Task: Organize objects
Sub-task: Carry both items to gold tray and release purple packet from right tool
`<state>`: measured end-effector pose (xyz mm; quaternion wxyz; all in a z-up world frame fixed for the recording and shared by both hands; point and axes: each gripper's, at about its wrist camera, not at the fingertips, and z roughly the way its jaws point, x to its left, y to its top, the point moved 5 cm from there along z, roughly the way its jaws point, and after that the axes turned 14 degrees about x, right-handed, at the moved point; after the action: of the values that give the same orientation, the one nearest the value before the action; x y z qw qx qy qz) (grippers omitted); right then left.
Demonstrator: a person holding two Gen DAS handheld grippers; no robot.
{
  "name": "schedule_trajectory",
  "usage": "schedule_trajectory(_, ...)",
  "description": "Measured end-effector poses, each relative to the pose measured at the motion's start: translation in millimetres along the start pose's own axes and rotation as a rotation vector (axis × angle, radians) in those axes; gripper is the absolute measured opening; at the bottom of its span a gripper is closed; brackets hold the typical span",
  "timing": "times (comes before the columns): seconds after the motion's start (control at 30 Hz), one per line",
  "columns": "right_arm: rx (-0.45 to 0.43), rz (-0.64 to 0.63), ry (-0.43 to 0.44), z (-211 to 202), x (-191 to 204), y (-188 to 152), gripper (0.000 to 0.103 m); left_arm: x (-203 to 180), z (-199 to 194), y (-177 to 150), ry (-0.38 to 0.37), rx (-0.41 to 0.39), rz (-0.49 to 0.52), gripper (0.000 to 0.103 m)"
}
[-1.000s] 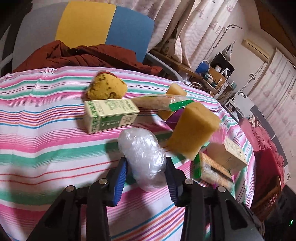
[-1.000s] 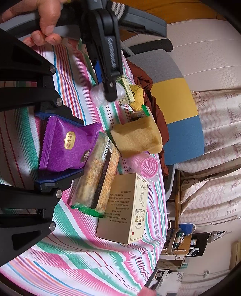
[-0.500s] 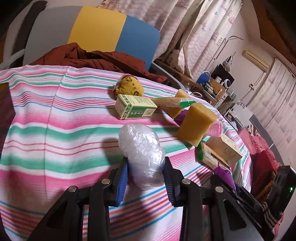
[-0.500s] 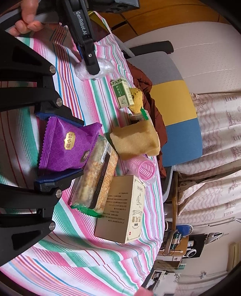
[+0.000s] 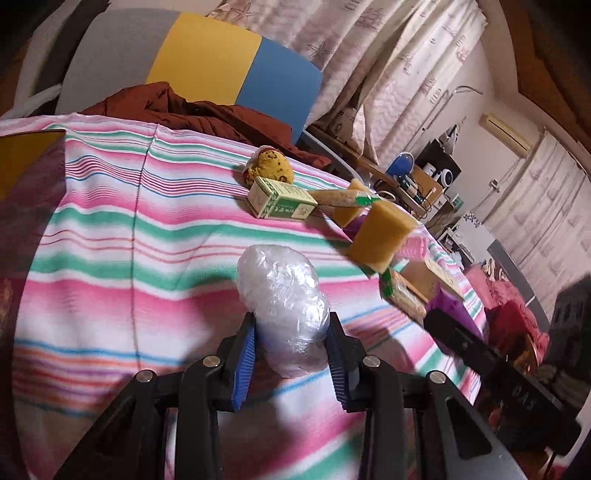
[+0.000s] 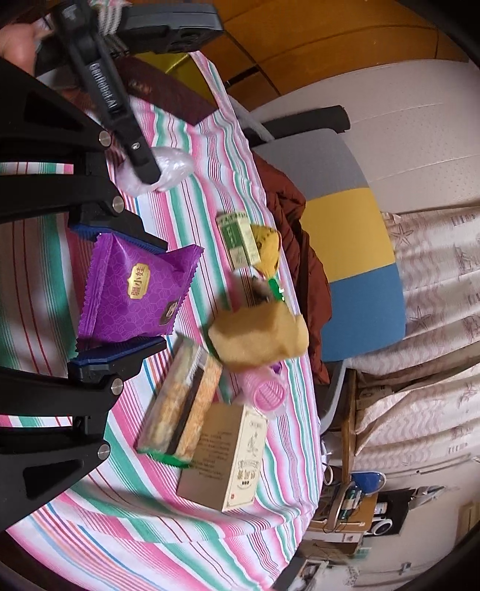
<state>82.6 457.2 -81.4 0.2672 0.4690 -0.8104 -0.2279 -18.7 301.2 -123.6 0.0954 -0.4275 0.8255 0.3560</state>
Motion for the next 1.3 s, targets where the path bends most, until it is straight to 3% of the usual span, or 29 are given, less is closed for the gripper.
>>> schedule_trajectory(0.1, 0.019, 0.004, 0.02, -1.8, 9.1, -2.0, 0.045, -8.1, -10.9, -12.4, 0.026, 0.002, 0.051, 0.035)
schedule_trajectory(0.3, 0.044, -0.014, 0.044, -3.6, 25.7, -8.7, 0.045, -9.4, -35.2, -22.6, 0.064, 0.014, 0.029, 0.035)
schedule_trajectory(0.6, 0.045, -0.042, 0.065, -11.6, 47.8, -14.7, 0.045, -19.5, -88.1, -28.2, 0.197, -0.07, 0.104, 0.035)
schedule_trajectory(0.87, 0.067, -0.067, 0.117, -12.1, 77.5, -21.8, 0.045, 2.0, -125.3, -35.7, 0.281, -0.1, 0.082, 0.035)
schedule_trajectory(1.3, 0.052, -0.235, 0.243, -29.3, 169.8, -28.9, 0.045, 68.7, -179.5, -49.1, 0.438, -0.123, -0.006, 0.035)
